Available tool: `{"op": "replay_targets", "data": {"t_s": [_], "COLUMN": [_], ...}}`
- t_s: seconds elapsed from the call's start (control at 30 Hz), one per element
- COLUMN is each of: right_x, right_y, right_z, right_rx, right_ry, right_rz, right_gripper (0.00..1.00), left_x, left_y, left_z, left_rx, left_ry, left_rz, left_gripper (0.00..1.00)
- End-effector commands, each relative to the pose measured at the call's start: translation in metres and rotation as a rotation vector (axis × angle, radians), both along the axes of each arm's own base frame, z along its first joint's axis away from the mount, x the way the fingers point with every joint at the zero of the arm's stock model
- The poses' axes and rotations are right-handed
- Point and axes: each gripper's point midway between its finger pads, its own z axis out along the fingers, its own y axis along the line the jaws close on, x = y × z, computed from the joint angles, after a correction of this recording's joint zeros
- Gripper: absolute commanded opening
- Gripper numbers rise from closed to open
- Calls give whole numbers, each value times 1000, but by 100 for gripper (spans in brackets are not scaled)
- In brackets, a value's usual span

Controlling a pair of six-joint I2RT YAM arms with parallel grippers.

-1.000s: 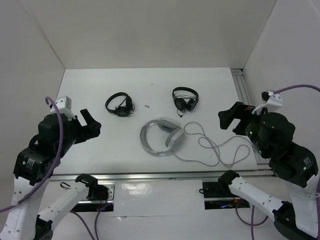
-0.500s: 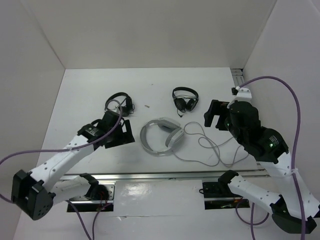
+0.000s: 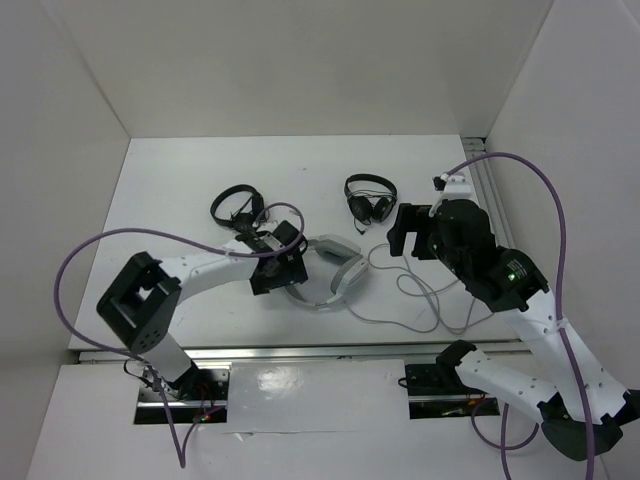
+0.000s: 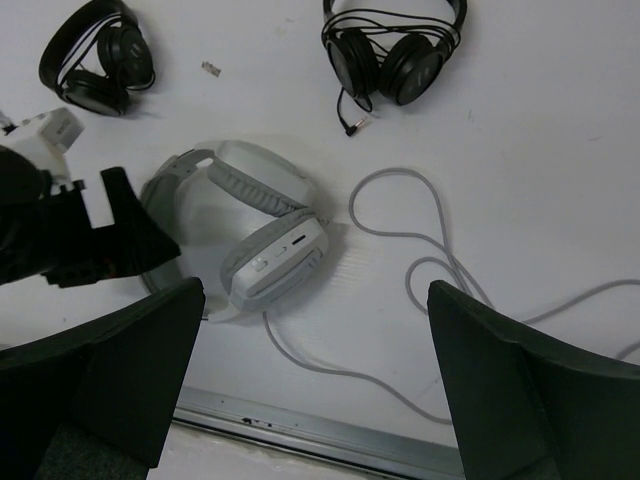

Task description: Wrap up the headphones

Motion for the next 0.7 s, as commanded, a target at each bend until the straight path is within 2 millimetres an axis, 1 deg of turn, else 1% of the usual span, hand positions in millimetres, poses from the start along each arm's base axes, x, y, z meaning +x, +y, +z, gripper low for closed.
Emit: {"op": "replay_targets", "data": {"t_s": [0.0, 0.03, 0.07, 0.13, 0.17, 0.2, 0.27, 0.3, 0.33, 0.4, 0.43, 0.5, 0.53, 0.57, 0.6, 0.63, 0.67], "right_x": [6, 6, 6, 6, 6, 6, 4, 4, 3, 2, 1, 1, -2, 1, -4, -9, -8], "right_y": [12, 14, 14, 13, 13, 15, 14, 14, 13, 13, 15, 19, 19, 24, 32, 36, 48], "right_z": [12, 14, 14, 10, 10, 10, 12, 12, 15, 19, 23, 20, 17, 16, 18, 22, 20], "right_rx": [37, 38, 38, 33, 33, 36, 41, 41, 46, 56, 79, 85, 87, 100, 121, 142, 177], "right_ry": [-52, -60, -60, -52, -52, -50, -57, -57, -65, -81, -93, -87, -82, -90, -100, -127, -165], "right_rz": [48, 61, 61, 61, 61, 69, 69, 69, 69, 69, 76, 94, 102, 116, 167, 210, 265], "right_gripper": [100, 100, 100, 100, 100, 100, 100, 100, 100, 100, 100, 100, 100, 100, 100, 100, 100], "left_x": [20, 17, 20, 18, 15, 10, 4, 0, -6, -10, -15, -22, -21, -25, -25, -15, -14], "left_y": [-17, -19, -21, -25, -23, -15, -8, -4, 2, 5, 10, 15, 18, 31, 36, 37, 42], "left_z": [-5, -11, -12, -20, -21, -28, -31, -33, -41, -40, -43, -33, -15, -1, 13, 48, 66], "left_rx": [30, 43, 38, 64, 67, 99, 108, 113, 128, 125, 140, 152, 130, 181, 187, 153, 156], "left_ry": [-33, -20, -18, -14, -1, 18, 23, 27, 42, 42, 58, 51, 14, -7, -34, -121, -153], "left_rz": [68, 58, 72, 72, 97, 109, 135, 135, 135, 143, 151, 143, 148, 150, 142, 147, 146], "left_gripper": [100, 100, 97, 87, 81, 65, 49, 43, 30, 15, 0, 0, 0, 0, 0, 0, 0]}}
